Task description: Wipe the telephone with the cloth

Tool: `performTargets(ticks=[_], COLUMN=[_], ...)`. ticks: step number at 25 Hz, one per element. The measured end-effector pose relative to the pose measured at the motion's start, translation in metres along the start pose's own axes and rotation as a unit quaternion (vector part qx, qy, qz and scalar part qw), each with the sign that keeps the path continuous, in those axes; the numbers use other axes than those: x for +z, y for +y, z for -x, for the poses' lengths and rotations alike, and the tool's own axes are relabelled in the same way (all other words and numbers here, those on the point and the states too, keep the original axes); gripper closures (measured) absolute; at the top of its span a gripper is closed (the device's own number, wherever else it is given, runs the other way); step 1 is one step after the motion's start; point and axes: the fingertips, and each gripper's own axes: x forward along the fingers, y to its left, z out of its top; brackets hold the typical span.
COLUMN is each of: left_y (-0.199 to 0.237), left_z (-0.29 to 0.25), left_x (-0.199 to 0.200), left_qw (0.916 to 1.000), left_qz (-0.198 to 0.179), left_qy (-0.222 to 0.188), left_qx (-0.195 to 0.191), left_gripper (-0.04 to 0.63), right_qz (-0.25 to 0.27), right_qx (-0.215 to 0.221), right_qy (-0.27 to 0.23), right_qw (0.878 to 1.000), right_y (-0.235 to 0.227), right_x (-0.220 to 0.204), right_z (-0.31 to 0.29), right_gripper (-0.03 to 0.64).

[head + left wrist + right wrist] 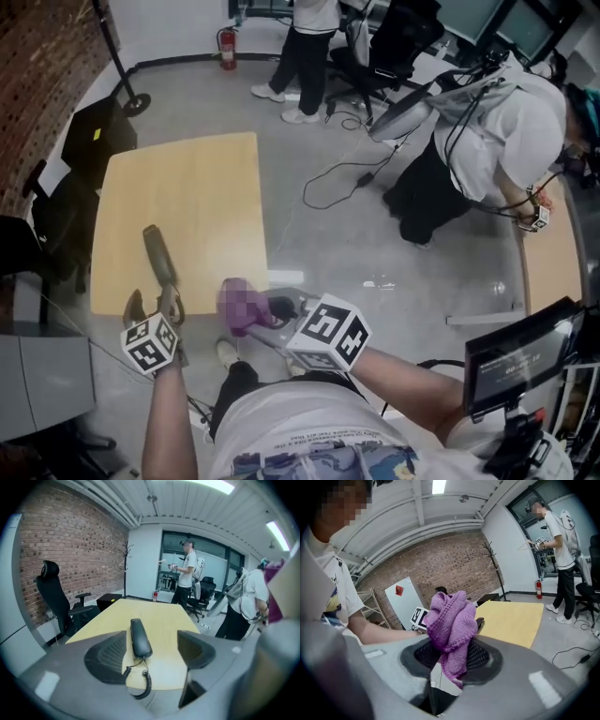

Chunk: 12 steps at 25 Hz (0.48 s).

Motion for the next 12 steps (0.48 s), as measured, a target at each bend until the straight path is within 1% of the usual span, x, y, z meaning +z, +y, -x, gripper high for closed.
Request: performTargets(ticks=[3,6,10,12], left_y=[-0.024,-0.056,-0.070,-0.074], left_z=[0.040,0.077,0.132,0.154], left_x=[0.006,0.013,0.005,0.001], left_qw=[0.9997,0.9985,0.9970,0.9964], left_qz=[0.014,0.024,0.020,0.013], left_qy=[-0.018,-0.043,-0.063,-0.066], left_qx=[-0.007,-0.024,-0.041,-0.052], left_gripper=[0.242,0.244,0.247,0.252], right_qz=[0.003,0.020,0.043,0.047], right_qx=[0.025,0.038,0.048,0.042], right_qy=[-0.001,0.005,0.016,0.013], right_qw=[1.000,0.999,0.998,0.998], right_y=[0.014,0.023,0.027,0.019], right_x=[-0.005,-0.016,-0.037,-0.042], right_z=[0.022,0.043,0.048,0.054], right_gripper=[0.495,0.495,0.495,0.495])
